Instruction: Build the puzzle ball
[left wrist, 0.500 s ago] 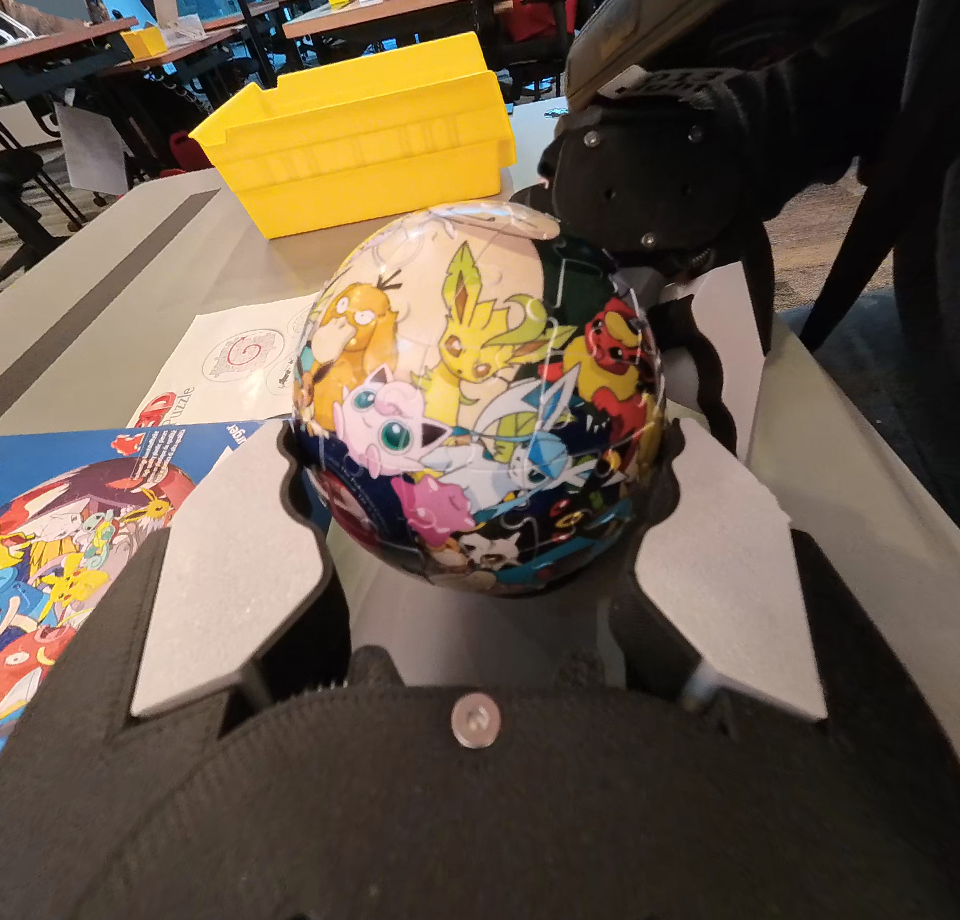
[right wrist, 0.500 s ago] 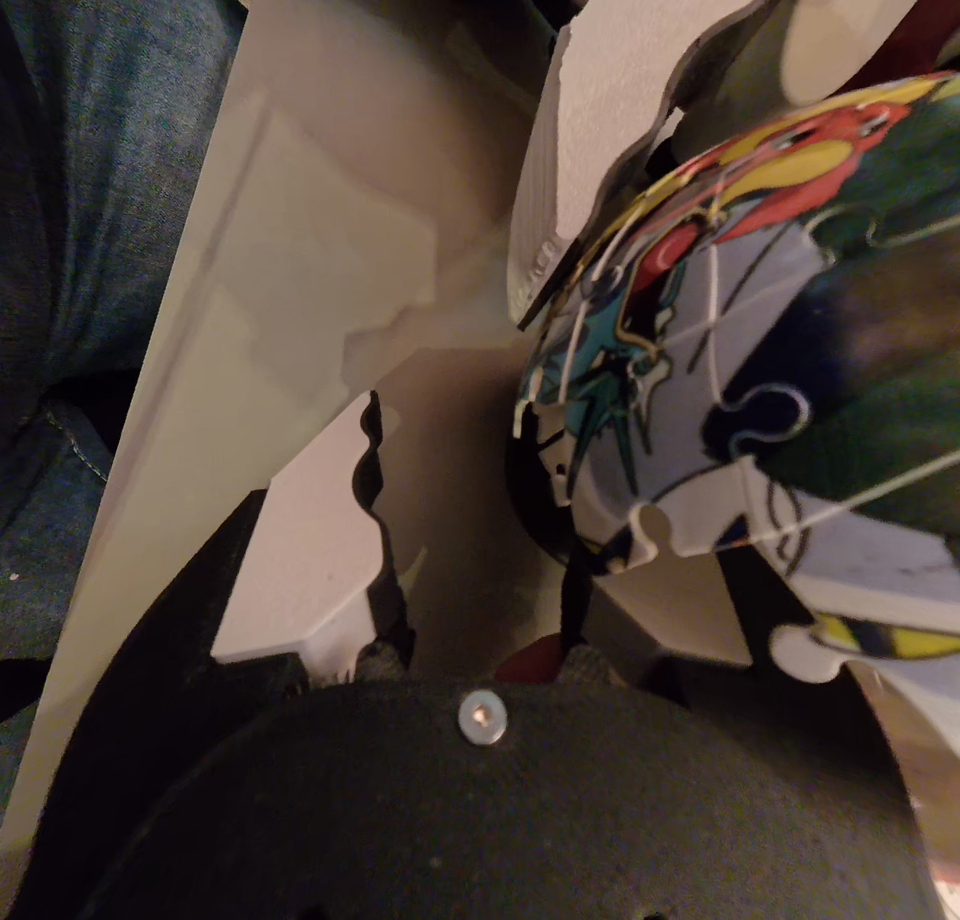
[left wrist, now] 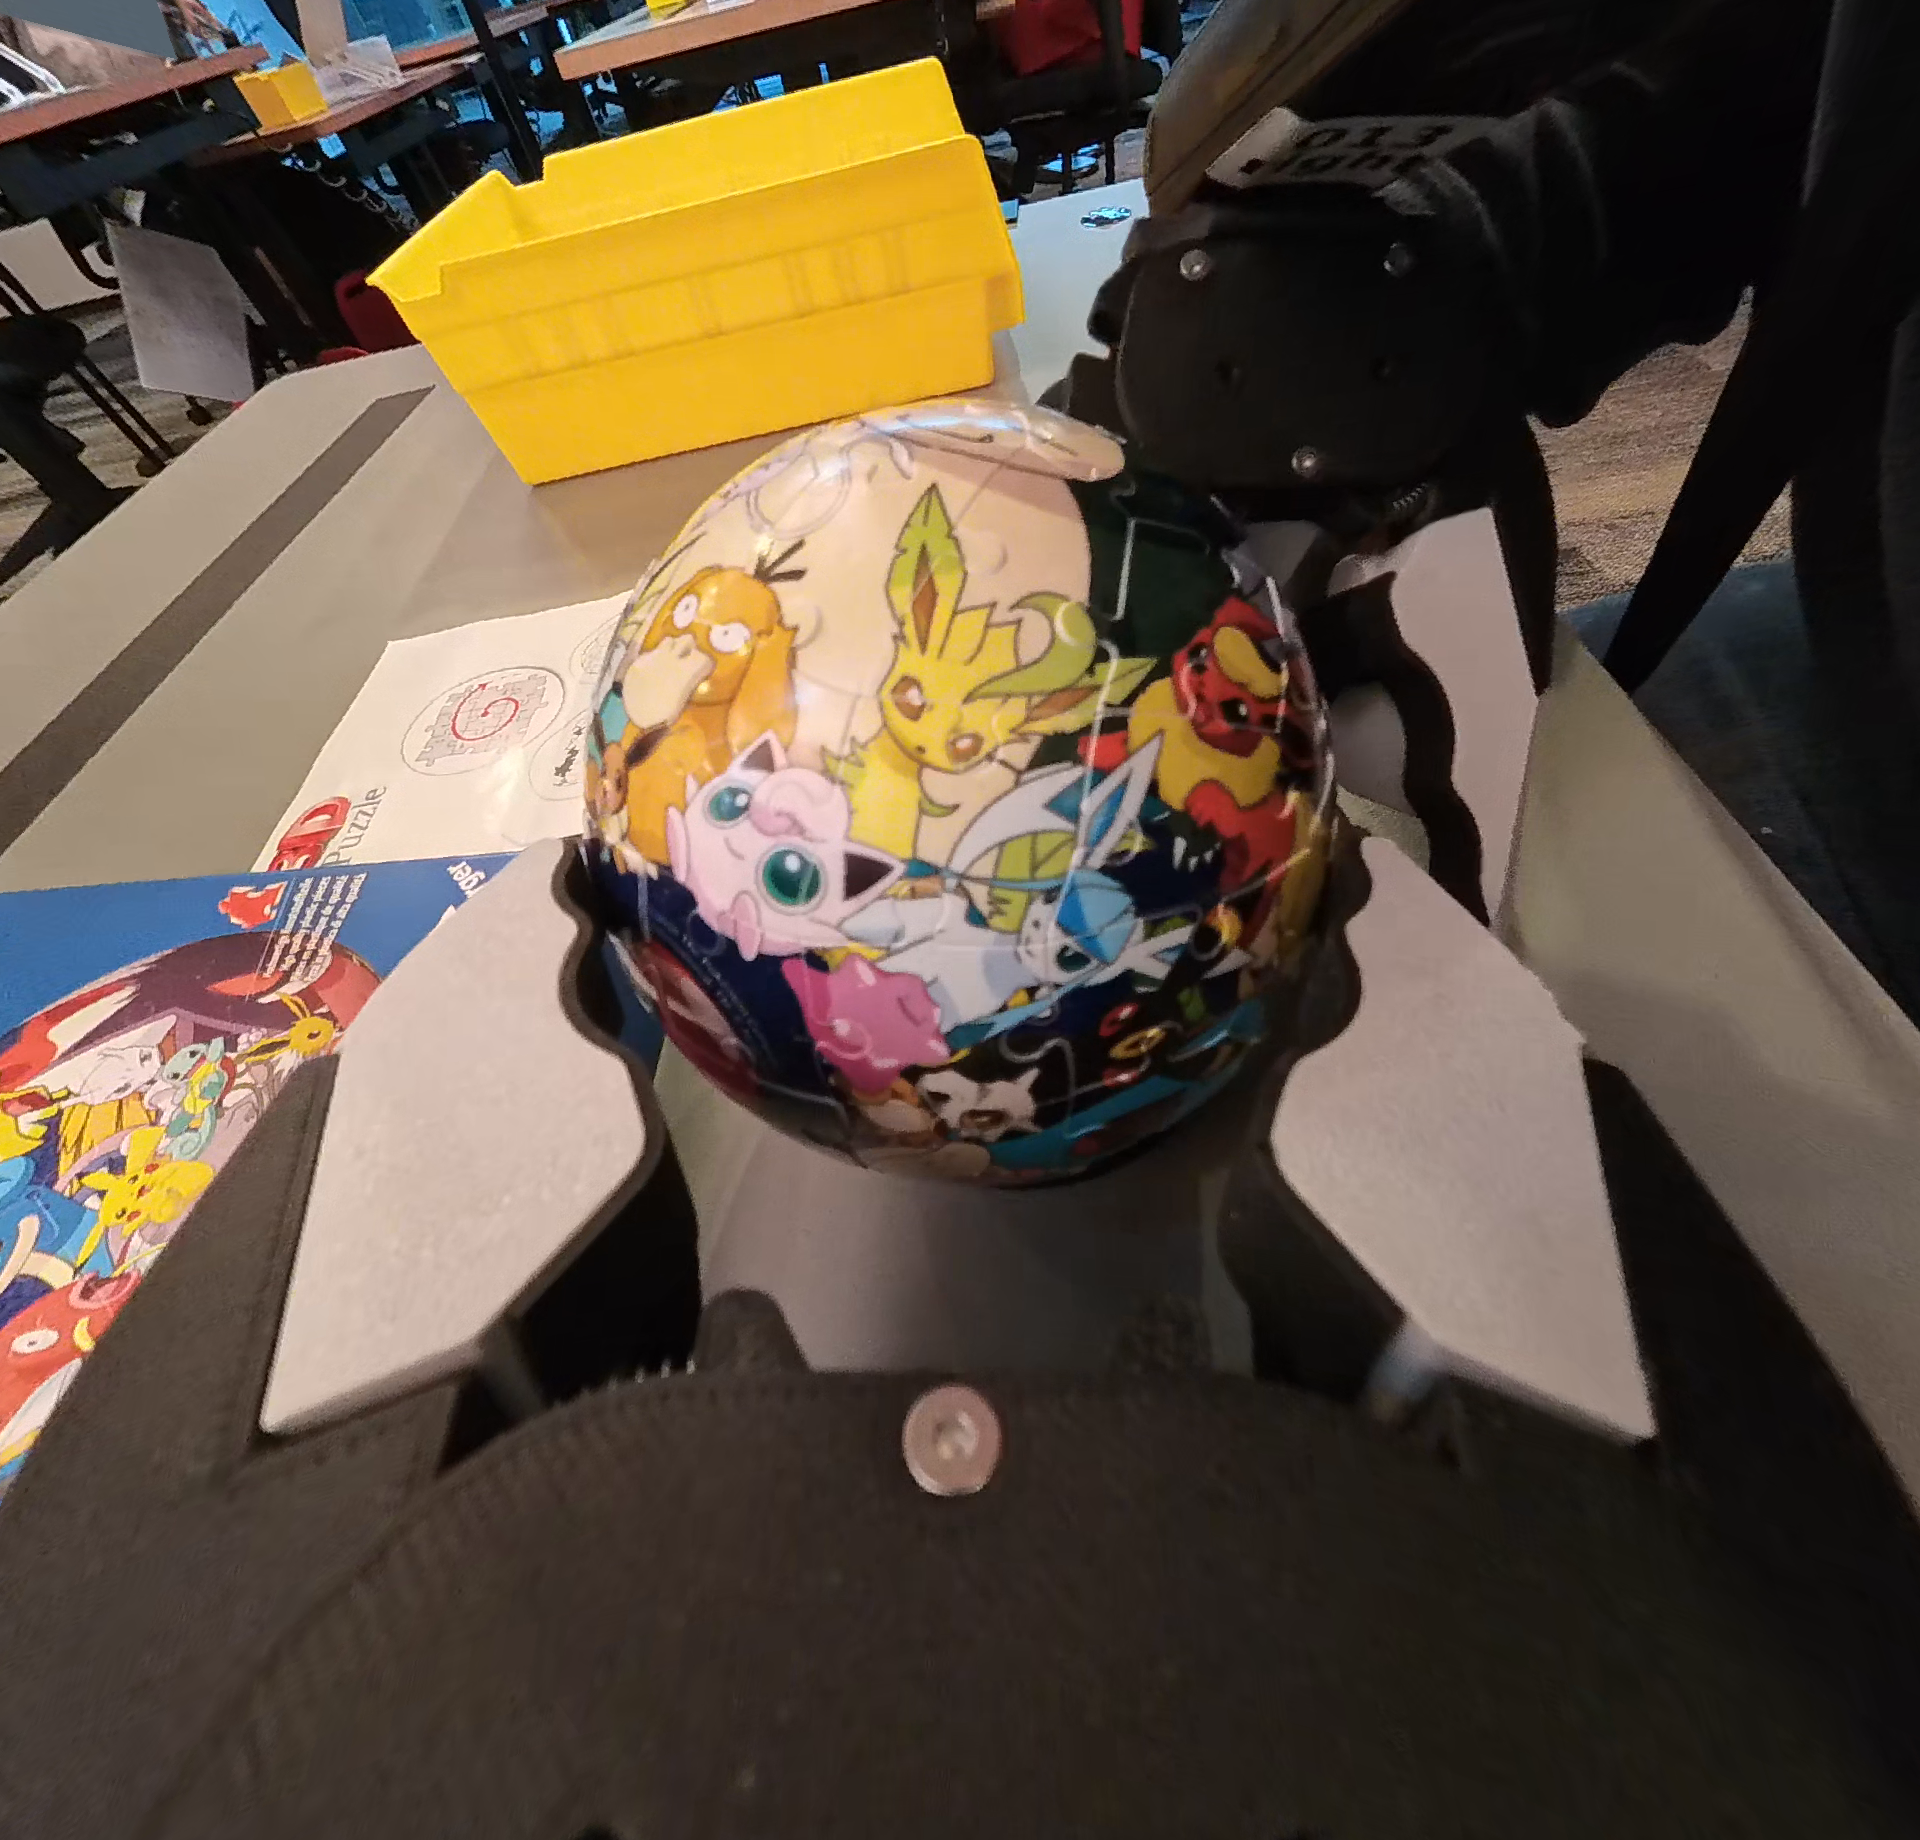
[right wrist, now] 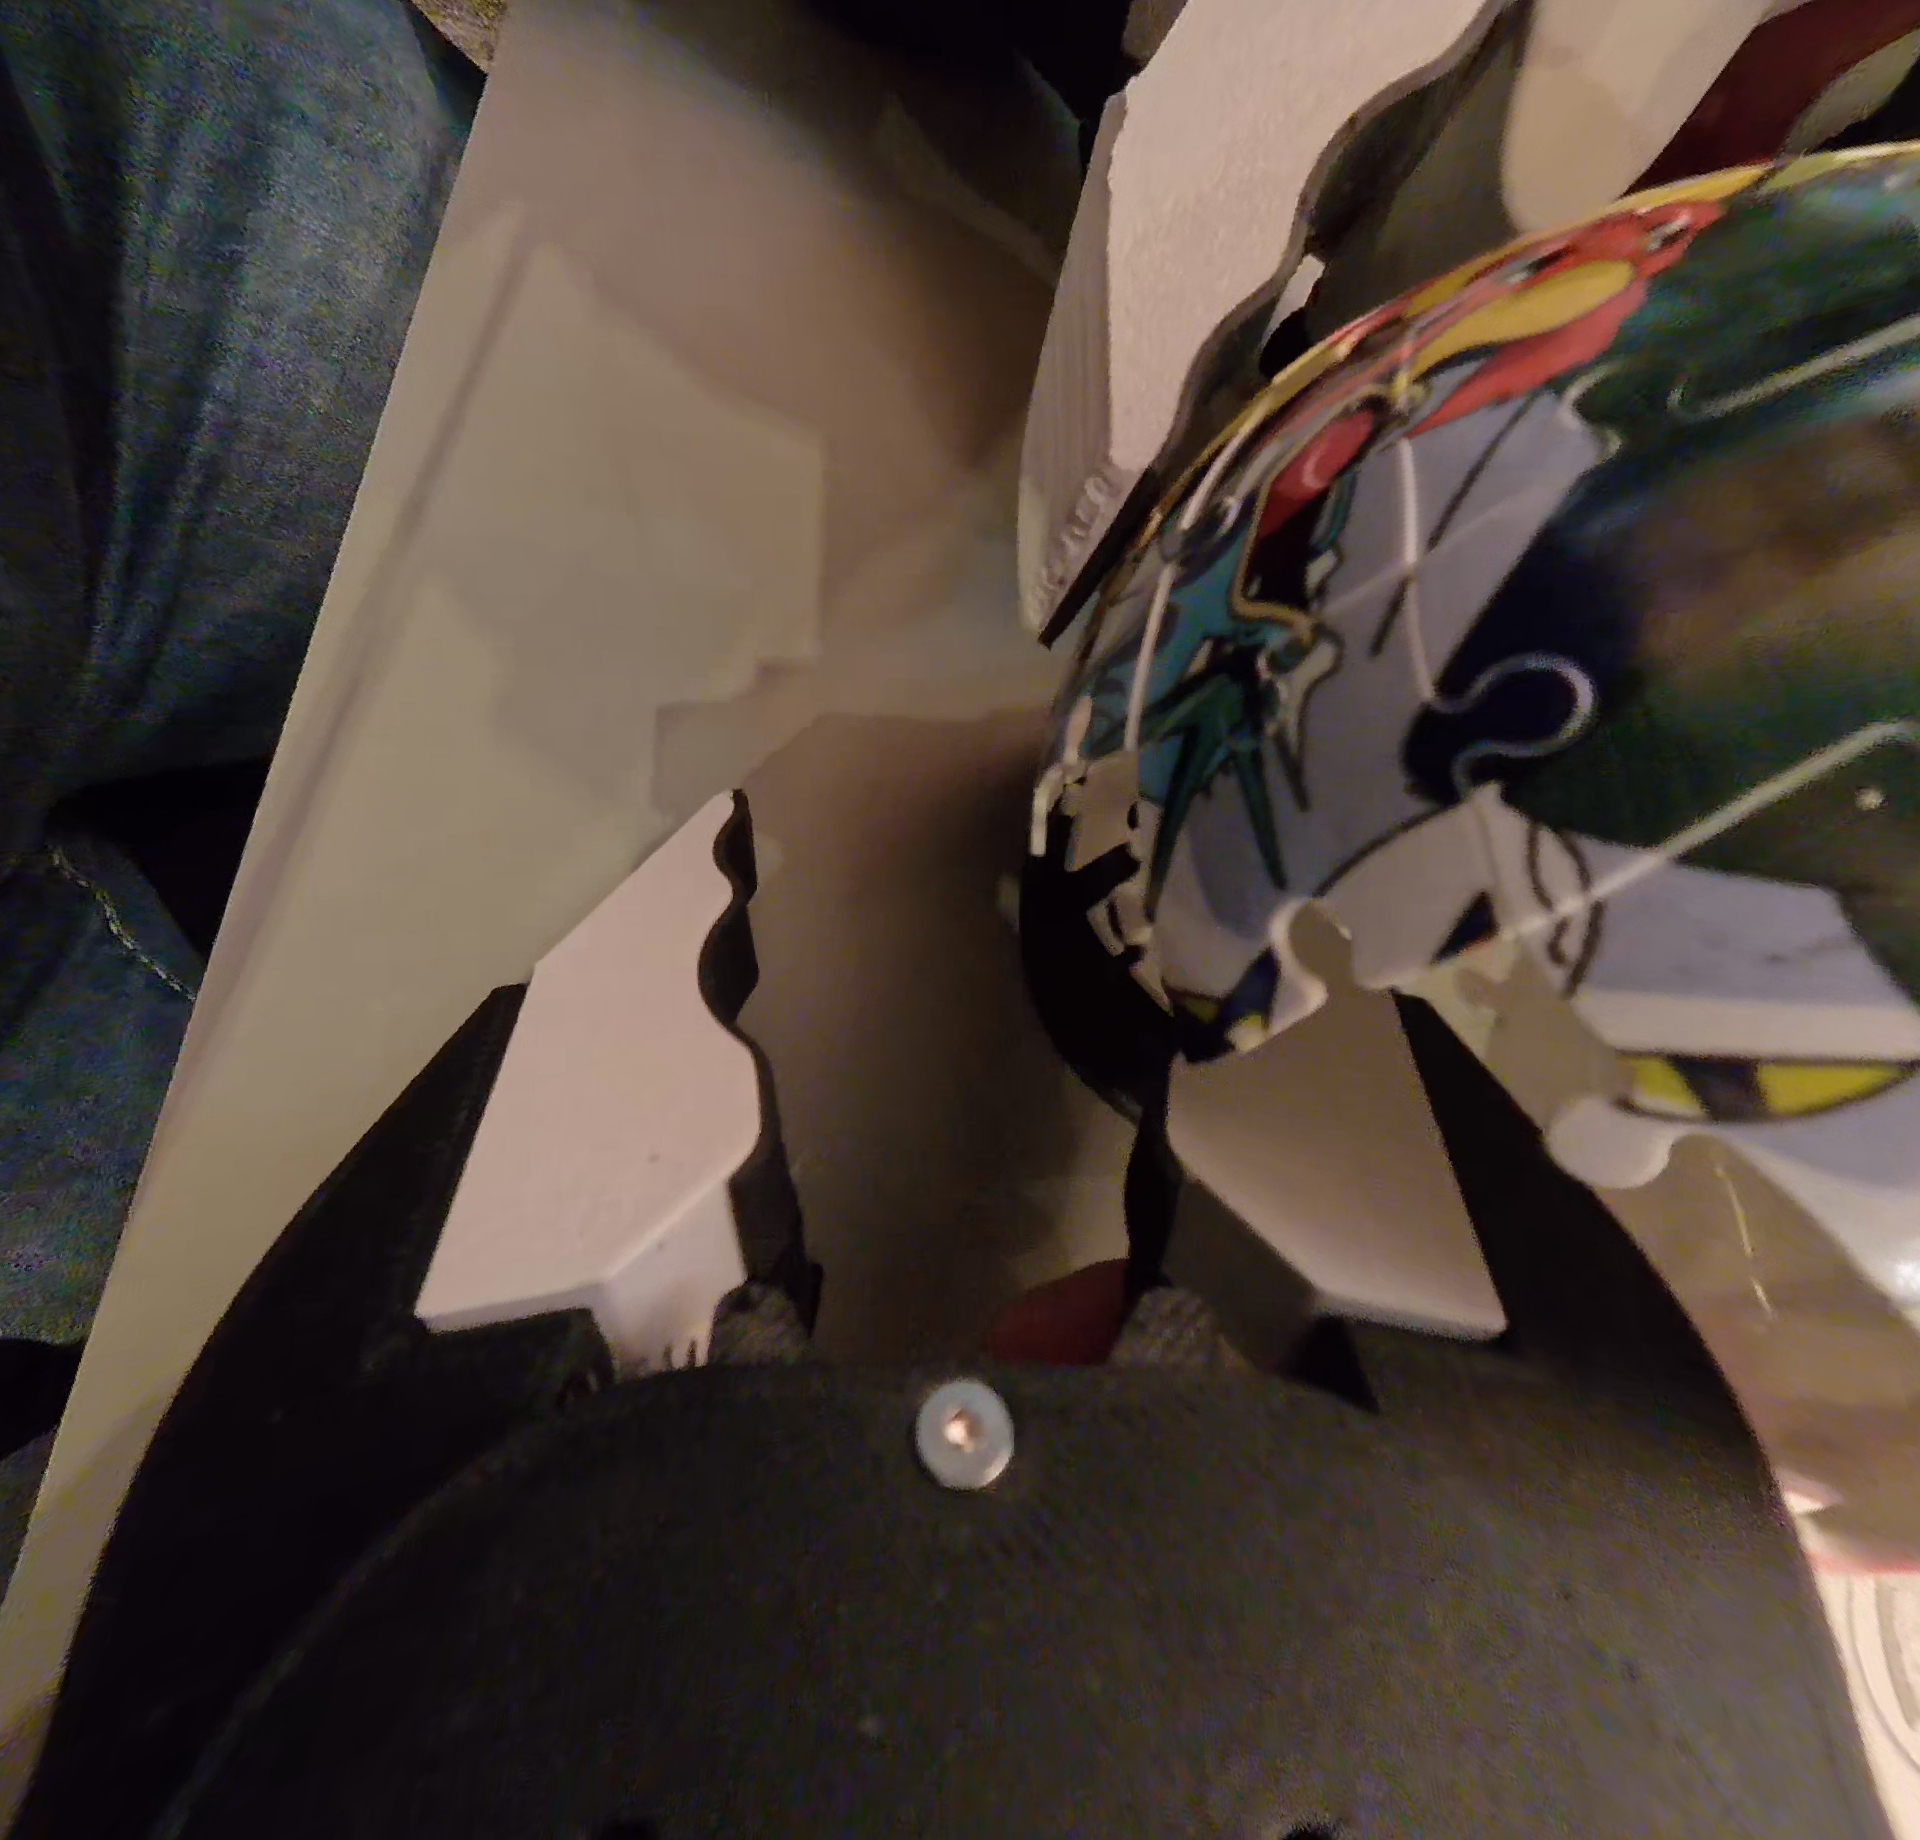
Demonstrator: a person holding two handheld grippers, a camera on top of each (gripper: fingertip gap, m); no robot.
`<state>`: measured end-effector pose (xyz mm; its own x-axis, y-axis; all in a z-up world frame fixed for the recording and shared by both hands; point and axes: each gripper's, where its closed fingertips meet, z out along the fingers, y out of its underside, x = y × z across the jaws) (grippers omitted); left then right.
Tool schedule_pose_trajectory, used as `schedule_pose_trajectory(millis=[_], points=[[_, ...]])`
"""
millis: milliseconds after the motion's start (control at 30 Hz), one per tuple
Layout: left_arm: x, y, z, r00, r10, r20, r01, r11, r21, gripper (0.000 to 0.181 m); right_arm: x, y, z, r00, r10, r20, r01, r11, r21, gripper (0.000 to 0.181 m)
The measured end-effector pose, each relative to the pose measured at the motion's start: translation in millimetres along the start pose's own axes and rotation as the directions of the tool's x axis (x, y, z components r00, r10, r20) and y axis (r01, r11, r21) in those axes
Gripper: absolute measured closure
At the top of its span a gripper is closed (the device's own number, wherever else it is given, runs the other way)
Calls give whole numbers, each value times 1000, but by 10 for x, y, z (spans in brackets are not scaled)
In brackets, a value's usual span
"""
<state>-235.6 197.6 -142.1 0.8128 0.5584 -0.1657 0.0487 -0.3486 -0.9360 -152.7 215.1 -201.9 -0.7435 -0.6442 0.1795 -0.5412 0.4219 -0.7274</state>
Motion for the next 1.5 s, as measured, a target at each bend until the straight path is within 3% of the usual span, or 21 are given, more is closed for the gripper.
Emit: schedule_pose_trajectory(millis=[333, 1500], points=[[0, -4, 8, 1000, 6, 1, -6, 1000, 2, 53, -142, -138, -83, 1000, -4, 26, 2, 997, 83, 101], [-5, 12, 13, 1000, -5, -30, 4, 1000, -14, 53, 62, 188, -160, 1000, -7, 6, 7, 1000, 26, 116]])
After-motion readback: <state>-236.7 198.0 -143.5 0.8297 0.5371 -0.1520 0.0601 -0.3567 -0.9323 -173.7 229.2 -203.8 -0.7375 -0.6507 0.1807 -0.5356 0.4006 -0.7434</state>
